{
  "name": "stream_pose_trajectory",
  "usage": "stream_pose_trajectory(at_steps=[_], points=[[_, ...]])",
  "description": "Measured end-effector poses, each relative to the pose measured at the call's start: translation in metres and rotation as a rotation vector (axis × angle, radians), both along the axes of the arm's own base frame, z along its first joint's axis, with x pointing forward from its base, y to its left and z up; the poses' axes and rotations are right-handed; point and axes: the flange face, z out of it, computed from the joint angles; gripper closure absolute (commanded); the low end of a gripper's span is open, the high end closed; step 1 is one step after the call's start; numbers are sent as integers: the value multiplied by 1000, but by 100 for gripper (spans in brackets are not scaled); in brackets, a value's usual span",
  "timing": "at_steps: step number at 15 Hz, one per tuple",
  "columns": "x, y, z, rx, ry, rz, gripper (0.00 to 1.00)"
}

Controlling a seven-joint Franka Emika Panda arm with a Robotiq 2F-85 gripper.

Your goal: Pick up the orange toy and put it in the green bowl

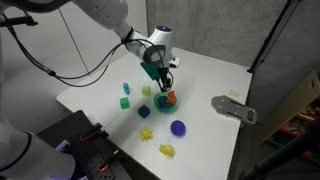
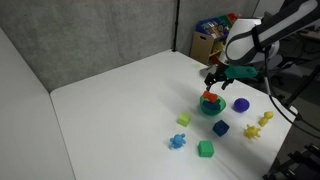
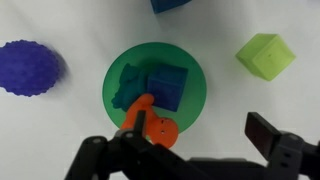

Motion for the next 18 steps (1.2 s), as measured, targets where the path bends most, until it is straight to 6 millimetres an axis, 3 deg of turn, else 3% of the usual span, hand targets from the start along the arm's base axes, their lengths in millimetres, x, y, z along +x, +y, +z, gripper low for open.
stream_pose_trajectory(at_steps=[3, 6, 10, 18], points=[[-23, 19, 35, 52, 56, 91, 0], [-51, 24, 70, 83, 127, 162, 0], [-83, 12, 122, 65, 182, 189, 0], [-144, -11, 257, -74, 136, 162, 0]])
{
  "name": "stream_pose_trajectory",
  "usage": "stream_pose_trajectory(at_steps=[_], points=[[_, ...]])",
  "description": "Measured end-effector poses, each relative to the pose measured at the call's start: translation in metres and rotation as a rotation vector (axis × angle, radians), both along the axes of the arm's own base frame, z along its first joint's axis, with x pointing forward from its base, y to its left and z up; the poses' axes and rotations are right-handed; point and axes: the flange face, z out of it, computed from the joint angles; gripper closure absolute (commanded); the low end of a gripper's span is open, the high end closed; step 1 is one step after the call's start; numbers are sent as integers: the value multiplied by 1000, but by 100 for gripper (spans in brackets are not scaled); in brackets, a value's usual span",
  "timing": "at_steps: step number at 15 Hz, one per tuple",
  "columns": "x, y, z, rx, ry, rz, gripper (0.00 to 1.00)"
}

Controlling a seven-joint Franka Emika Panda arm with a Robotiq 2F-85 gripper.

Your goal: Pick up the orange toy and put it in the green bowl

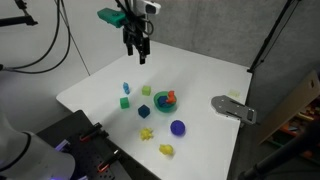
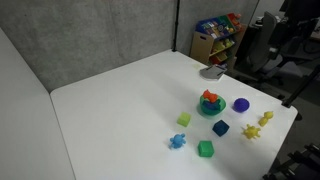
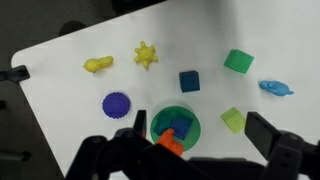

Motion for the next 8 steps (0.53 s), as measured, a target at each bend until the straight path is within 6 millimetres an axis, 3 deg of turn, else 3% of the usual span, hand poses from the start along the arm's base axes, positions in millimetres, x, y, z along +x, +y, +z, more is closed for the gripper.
stream_pose_trajectory(at_steps=[4, 8], points=[[-31, -15, 44, -3, -18, -18, 0], [-59, -28, 59, 17, -41, 68, 0]])
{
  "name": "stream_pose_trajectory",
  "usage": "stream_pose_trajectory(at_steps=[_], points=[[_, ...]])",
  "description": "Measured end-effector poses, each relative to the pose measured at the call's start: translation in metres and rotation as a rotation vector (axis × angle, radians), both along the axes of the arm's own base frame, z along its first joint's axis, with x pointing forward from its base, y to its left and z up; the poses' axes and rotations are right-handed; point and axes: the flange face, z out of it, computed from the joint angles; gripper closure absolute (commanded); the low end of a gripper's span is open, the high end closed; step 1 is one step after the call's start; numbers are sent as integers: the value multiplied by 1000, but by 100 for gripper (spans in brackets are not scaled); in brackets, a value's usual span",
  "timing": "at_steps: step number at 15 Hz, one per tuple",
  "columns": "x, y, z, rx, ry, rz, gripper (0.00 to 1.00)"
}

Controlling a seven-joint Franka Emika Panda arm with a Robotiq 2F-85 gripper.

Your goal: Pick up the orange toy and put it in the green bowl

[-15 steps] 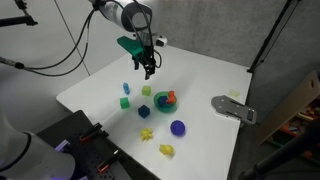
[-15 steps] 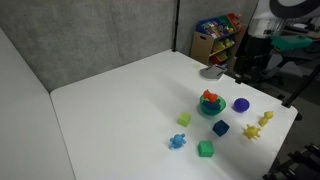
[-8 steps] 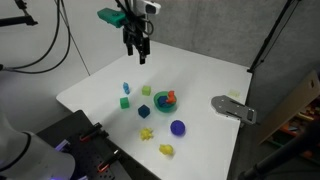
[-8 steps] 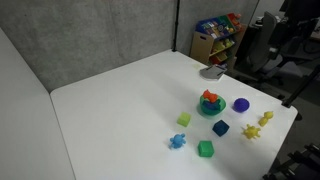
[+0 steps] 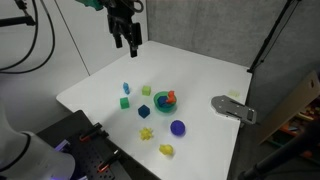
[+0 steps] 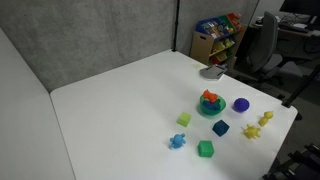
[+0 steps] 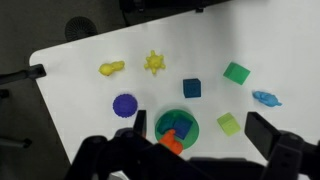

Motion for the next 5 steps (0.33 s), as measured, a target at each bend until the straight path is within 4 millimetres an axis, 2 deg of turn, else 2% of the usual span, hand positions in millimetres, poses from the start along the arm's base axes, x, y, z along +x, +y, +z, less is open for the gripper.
stream_pose_trajectory(at_steps=[5], points=[[-21, -7, -5, 21, -1, 98, 0]])
